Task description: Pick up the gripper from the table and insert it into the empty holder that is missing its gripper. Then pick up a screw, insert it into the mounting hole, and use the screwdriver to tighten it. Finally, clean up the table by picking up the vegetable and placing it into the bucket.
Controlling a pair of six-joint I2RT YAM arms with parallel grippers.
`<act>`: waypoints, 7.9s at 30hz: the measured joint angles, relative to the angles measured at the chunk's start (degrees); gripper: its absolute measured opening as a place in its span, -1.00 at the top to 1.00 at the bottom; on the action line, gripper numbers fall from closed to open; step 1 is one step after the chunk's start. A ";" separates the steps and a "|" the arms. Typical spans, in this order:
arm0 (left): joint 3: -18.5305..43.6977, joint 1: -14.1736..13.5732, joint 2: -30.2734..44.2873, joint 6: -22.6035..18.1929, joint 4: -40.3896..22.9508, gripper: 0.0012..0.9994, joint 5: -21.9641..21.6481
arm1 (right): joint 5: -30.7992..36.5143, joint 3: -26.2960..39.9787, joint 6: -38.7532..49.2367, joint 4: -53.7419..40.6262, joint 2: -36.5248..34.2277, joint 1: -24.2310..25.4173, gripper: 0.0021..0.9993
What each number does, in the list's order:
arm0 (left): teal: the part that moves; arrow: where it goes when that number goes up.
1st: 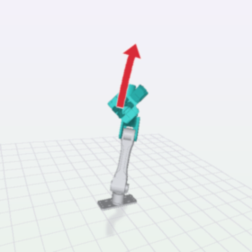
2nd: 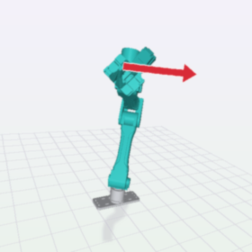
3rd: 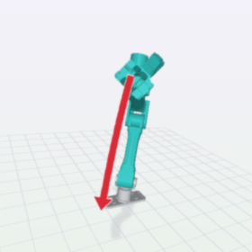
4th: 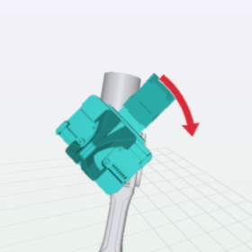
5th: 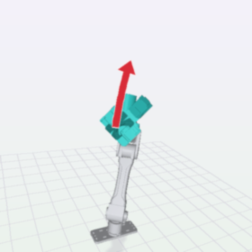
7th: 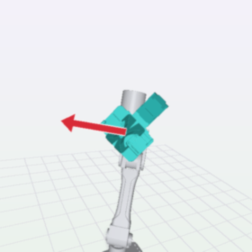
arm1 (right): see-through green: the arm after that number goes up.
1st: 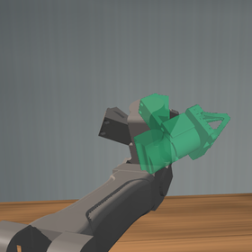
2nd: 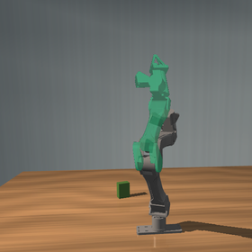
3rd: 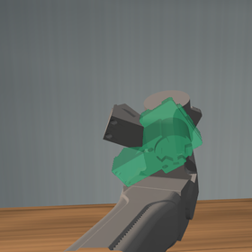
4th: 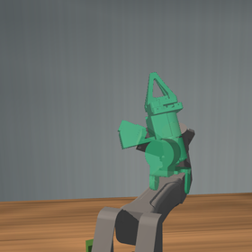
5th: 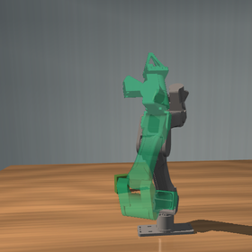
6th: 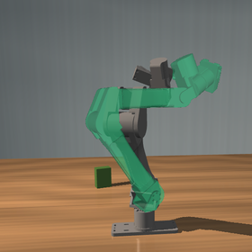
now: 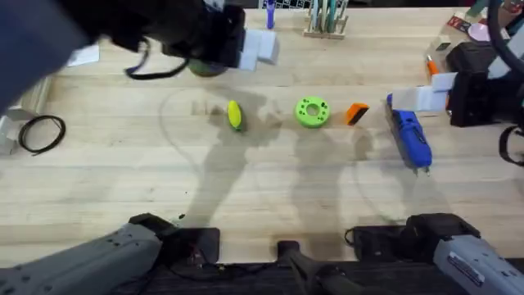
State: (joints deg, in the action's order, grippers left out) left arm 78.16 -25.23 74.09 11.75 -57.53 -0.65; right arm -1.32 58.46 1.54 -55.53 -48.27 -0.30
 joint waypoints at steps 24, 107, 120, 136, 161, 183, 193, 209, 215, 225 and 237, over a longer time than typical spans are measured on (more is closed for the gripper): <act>-11.78 6.31 -25.14 -8.32 9.55 -0.97 -9.91 | 0.00 0.00 0.00 0.00 -0.02 0.00 -0.98; -77.27 20.65 -73.79 -13.21 52.34 -0.97 51.98 | 0.00 0.00 0.00 -0.02 0.00 0.00 -0.98; -77.27 20.65 -73.77 -13.19 52.32 -0.97 52.09 | 0.00 0.00 0.00 -0.02 -0.02 0.00 -0.99; -77.27 20.65 -73.79 -13.19 52.34 -0.97 52.11 | 0.00 0.00 0.00 -0.02 0.00 0.00 -0.99; -77.27 20.65 -73.77 -13.01 52.32 -0.97 52.11 | -0.02 16.51 -6.71 -12.85 -26.36 -8.83 -0.98; -77.27 20.65 -73.79 -13.01 52.32 -0.97 52.11 | 4.76 16.59 -20.43 -8.49 -39.14 -12.28 -0.98; -77.27 20.65 -73.79 -13.01 52.32 -0.97 52.11 | 4.93 16.55 -20.41 -6.17 -43.27 -11.54 -0.98; -77.27 20.65 -73.79 -13.01 52.32 -0.97 52.11 | 4.66 8.94 -19.47 -1.36 -44.85 -10.51 -0.94; -77.27 20.65 -73.78 -13.01 52.32 -0.97 52.11 | 4.48 8.87 -19.30 0.69 -44.85 -10.51 -0.81; -77.27 20.65 -73.78 -13.01 52.32 -0.97 52.11 | 4.48 8.87 -19.30 1.26 -41.79 -10.51 -0.73; -77.27 20.65 -73.79 -13.01 52.32 -0.97 52.11 | 4.47 8.87 -19.14 0.67 -40.49 -10.51 -0.06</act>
State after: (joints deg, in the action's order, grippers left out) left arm 0.89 -4.58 0.30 -1.26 -5.21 51.46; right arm 3.15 67.33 -17.60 -54.86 -88.76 -10.81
